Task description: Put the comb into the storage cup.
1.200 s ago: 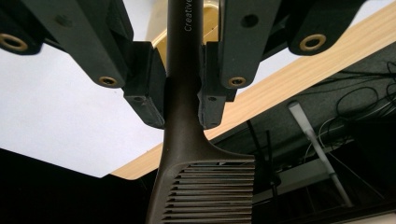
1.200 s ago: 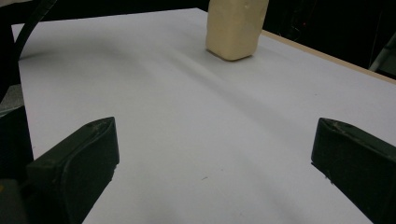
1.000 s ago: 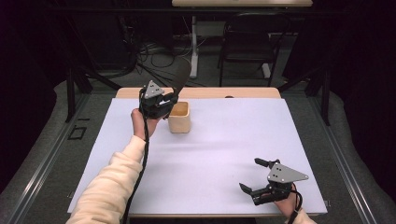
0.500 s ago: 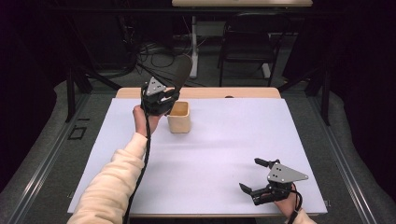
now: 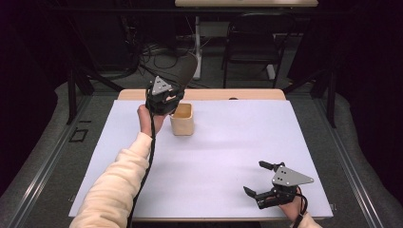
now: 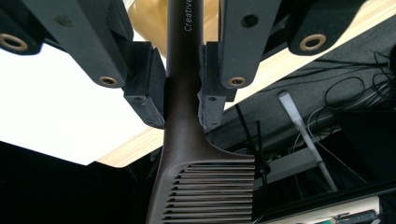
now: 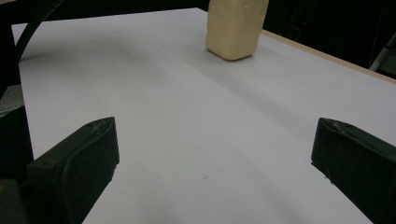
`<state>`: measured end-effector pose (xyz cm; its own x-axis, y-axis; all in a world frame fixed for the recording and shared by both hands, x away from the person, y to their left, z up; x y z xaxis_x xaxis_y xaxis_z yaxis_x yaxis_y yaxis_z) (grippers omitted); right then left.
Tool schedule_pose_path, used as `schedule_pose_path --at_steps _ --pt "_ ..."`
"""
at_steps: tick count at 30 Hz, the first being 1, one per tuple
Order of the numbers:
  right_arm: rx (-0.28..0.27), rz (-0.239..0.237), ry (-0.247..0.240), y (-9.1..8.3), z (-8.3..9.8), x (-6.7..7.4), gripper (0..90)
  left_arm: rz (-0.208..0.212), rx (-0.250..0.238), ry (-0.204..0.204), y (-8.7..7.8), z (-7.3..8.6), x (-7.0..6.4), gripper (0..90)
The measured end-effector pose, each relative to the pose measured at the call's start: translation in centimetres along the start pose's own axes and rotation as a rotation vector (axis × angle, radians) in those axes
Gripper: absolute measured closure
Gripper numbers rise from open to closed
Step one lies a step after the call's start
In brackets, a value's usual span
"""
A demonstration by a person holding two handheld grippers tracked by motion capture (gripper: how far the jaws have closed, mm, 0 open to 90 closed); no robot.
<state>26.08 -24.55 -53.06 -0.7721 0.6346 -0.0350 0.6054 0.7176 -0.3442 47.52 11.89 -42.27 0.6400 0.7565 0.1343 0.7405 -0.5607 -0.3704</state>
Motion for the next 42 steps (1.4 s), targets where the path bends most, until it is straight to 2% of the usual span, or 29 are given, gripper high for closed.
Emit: schedule_pose_path --at_steps 12,24,42 --pt "0.000 -0.002 -0.001 0.0 0.0 0.0 0.7 -0.016 -0.007 0.003 0.7 -0.3 0.1 72.5" --pt "-0.001 -0.001 0.000 0.0 0.0 0.0 0.7 -0.023 -0.047 -0.011 1.4 -0.1 0.0 72.5" --pt "-0.001 -0.001 -0.001 -0.1 0.0 0.0 0.7 -0.024 -0.096 -0.080 2.3 1.0 0.2 72.4"
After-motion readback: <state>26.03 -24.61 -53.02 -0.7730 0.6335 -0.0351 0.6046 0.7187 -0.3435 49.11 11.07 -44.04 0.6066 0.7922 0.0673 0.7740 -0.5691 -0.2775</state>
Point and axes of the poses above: each handheld gripper's, and its own axes: y roughly forward along the jaws, z roughly out of its underside, x roughly to its left, the point moved 1 cm from there along y, roughly forward along the jaws, and after that the axes turned 2 degrees about y, right-handed, at the moved point
